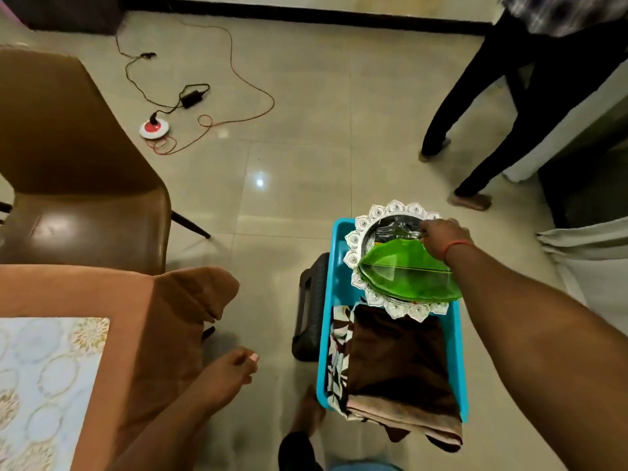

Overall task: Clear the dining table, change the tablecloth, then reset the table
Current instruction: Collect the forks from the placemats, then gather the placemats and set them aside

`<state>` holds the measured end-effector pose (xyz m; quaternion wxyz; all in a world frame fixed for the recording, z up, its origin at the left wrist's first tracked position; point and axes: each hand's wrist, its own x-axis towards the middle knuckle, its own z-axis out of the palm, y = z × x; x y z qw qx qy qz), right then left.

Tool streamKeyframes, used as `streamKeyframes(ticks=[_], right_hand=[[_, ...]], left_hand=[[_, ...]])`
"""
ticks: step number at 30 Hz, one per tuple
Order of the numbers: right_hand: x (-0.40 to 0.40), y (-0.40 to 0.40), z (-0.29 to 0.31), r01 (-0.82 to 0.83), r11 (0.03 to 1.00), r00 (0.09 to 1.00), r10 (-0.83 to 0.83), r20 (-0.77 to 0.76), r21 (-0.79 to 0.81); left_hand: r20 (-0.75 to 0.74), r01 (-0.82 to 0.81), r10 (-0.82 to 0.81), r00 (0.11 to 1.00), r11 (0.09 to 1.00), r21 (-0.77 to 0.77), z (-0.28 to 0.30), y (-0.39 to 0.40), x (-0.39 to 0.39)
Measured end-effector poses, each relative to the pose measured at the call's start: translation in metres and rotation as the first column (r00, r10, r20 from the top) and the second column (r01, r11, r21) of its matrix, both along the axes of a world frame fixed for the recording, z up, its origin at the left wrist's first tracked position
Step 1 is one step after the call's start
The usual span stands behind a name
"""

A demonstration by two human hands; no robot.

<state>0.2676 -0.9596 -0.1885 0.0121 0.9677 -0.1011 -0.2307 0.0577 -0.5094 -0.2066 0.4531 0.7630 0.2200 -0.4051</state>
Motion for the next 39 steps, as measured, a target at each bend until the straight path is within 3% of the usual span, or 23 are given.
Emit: streamKeyframes(ticks=[10,20,25,33,39], right_hand=[[0.037,-0.012,-0.033,-0.154,0.988,0.984,0.15,-0.1,-0.025],[0.034,-0.001,-0.042,-0.136,0.988,0.989,0.132,-0.067,-0.066],[0.019,0.027,-0.026,-0.166,0.979,0.983,0.174,0.059,-0.12],[0.005,0.202,0.023,-0.439,0.896,0.882,0.443,0.159,-0.059],[-0.029,0.409,0.104,-0.697,0.709,0.712,0.665,0.226,0.11]], left_hand=[[0.049,-0.057,0.054,0.997,0.996,0.067,-0.009,-0.032,0.045],[0.071,-0.103,0.1,0.992,0.993,0.051,0.002,-0.04,0.06],[0.108,-0.135,0.129,0.986,0.99,0.043,0.008,-0.031,0.057],[0.341,-0.24,0.211,0.916,0.97,0.047,0.076,0.033,0.046],[0.512,-0.381,0.237,0.826,0.904,0.196,0.168,0.157,0.022]])
